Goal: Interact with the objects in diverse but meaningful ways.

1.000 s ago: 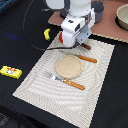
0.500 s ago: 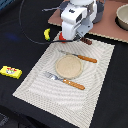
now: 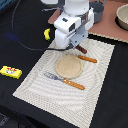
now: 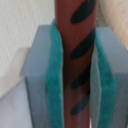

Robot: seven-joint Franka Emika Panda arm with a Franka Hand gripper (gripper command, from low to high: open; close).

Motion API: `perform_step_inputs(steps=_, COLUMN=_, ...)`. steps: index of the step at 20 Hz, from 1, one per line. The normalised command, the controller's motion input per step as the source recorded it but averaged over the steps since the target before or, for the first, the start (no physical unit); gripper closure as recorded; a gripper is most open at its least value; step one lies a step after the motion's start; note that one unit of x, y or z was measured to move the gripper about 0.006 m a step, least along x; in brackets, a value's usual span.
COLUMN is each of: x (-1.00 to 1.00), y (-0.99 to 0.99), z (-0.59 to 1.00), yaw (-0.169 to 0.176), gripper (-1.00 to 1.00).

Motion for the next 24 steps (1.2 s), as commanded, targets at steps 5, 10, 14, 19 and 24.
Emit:
perform_step_inputs(steps=5, x=0.01, y=-0.75, z=0.28, yaw=0.004, gripper=1.00)
perform_step_inputs(steps=10, x=0.11, y=-0.89, z=0.12, yaw=0.004, gripper=1.00)
perform_step_inputs(steps=14, x=0.10, y=-0.95, z=0.04, yaw=0.004, gripper=1.00)
perform_step_inputs(steps=19, x=0.08, y=-0.87, z=0.00, yaw=0.003, gripper=1.00)
perform_step_inputs(steps=24, x=0.10, y=-0.81, z=0.00, yaw=0.006, gripper=1.00)
